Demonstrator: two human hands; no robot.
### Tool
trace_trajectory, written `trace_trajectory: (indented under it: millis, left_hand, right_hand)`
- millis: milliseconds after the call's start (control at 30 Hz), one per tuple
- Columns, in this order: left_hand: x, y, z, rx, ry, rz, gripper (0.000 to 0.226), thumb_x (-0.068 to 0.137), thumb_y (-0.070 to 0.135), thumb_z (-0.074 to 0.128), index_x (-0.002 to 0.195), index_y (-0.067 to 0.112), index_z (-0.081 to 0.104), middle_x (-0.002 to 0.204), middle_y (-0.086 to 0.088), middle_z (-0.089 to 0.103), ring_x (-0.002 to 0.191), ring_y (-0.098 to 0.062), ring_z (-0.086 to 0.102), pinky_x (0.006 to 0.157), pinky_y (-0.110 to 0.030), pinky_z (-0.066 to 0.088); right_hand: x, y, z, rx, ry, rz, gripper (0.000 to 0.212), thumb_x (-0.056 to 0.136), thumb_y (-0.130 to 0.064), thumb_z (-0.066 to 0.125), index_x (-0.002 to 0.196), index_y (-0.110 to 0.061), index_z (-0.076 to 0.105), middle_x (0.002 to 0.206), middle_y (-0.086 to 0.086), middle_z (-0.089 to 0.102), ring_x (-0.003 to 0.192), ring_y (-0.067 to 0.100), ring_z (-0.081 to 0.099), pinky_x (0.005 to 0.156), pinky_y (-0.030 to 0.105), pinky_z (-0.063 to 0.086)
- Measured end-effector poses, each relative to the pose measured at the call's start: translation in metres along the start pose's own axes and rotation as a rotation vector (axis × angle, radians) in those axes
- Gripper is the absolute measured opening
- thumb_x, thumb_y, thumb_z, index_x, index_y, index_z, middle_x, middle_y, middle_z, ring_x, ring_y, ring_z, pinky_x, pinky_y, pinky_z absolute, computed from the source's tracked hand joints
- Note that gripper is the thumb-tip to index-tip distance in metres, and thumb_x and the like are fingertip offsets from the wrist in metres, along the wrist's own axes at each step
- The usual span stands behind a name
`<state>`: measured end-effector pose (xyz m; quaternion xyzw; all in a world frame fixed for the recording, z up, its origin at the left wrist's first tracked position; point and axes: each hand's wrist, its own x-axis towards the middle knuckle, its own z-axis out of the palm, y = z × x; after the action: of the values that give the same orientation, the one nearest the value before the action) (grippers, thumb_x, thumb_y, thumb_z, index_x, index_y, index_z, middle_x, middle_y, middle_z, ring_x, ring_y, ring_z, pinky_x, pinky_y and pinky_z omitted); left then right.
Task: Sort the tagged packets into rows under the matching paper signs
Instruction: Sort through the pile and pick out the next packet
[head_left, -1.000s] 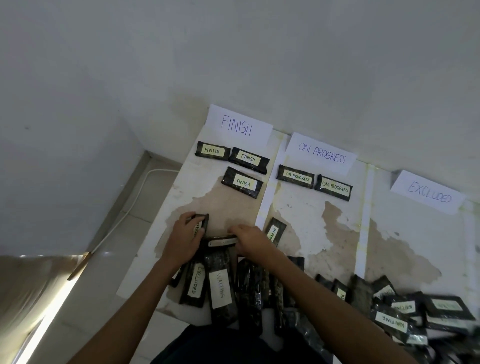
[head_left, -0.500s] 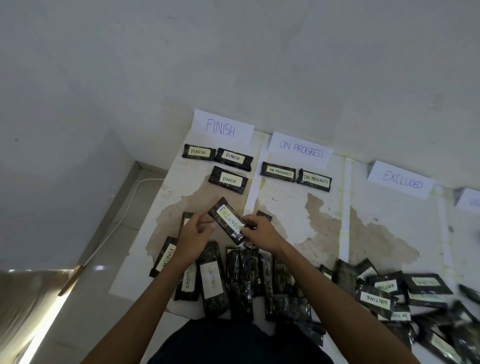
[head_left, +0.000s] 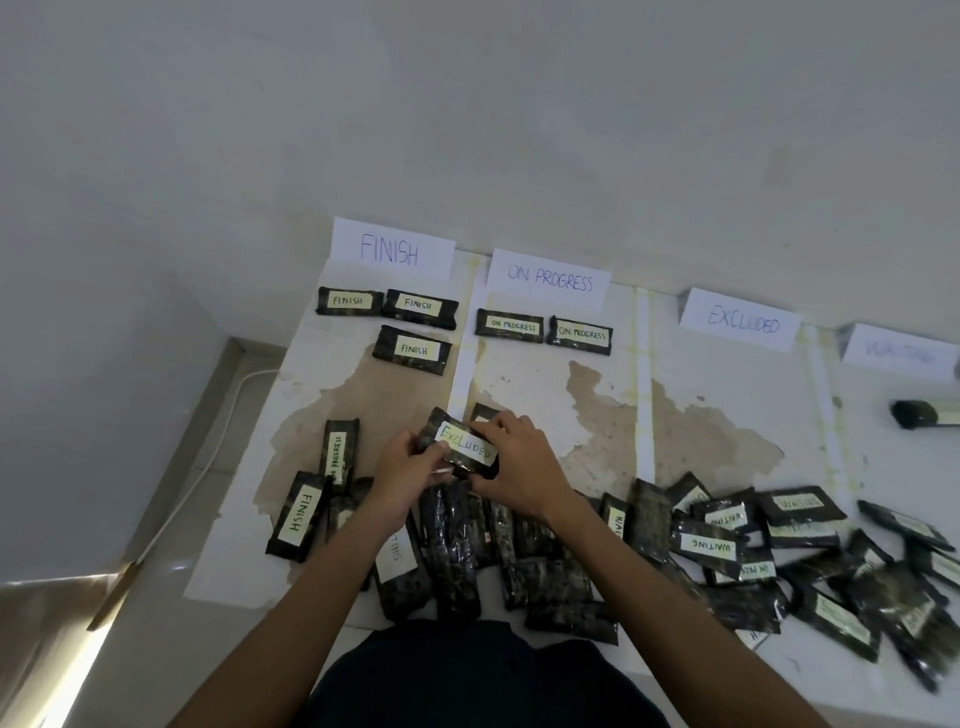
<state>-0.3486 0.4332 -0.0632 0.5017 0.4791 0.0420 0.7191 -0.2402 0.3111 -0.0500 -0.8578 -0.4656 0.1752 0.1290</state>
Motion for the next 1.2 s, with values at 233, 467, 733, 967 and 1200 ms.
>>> trace_trajectory:
  millis: [233,467,733,967,1200]
  left_hand:
    - [0.006,0.003,0.031,0.898,-0.139,0.55,0.051,0.088,0.036,0.057,0.134,0.021,0.04,0.125,0.002,0.052,0.113,-0.017,0.05,0.094,-0.037,0.046]
    - [0.023,0.02,0.09,1.137,-0.202,0.751,0.057,0.087,0.035,0.055,0.139,0.018,0.037,0.136,-0.004,0.045,0.124,-0.024,0.043,0.1,-0.039,0.041]
    - [0.051,0.019,0.177,1.182,-0.224,0.769,0.052,0.088,0.027,0.054,0.137,0.015,0.038,0.134,-0.009,0.046,0.118,-0.027,0.046,0.095,-0.041,0.043]
    - [0.076,0.013,0.257,1.184,-0.265,0.716,0.051,0.087,0.018,0.053,0.136,0.011,0.041,0.133,-0.011,0.046,0.118,-0.03,0.046,0.093,-0.043,0.044]
    - [0.109,0.01,0.335,1.192,-0.265,0.7,0.055,0.085,0.013,0.054,0.138,0.01,0.038,0.139,-0.012,0.042,0.122,-0.031,0.044,0.097,-0.045,0.042]
  right_hand:
    - [-0.021,0.051,-0.017,-0.008,0.031,0.125,0.067,0.071,-0.031,0.069,0.133,-0.019,0.046,0.121,0.005,0.053,0.105,0.027,0.047,0.087,0.039,0.043]
    - [-0.037,0.121,-0.042,-0.04,0.017,0.185,0.059,0.071,-0.022,0.068,0.128,-0.022,0.051,0.122,0.003,0.055,0.104,0.028,0.048,0.084,0.038,0.041]
    - [-0.036,0.213,-0.076,0.021,0.046,0.242,0.071,0.073,-0.018,0.071,0.137,-0.018,0.041,0.129,0.007,0.056,0.112,0.031,0.048,0.094,0.045,0.041]
    - [-0.023,0.303,-0.094,0.041,0.074,0.207,0.064,0.073,-0.016,0.071,0.132,-0.017,0.047,0.126,0.006,0.057,0.108,0.03,0.048,0.085,0.039,0.037]
    - [-0.002,0.387,-0.105,0.034,0.088,0.19,0.056,0.07,-0.013,0.073,0.124,-0.016,0.056,0.121,0.006,0.06,0.105,0.033,0.05,0.08,0.037,0.035]
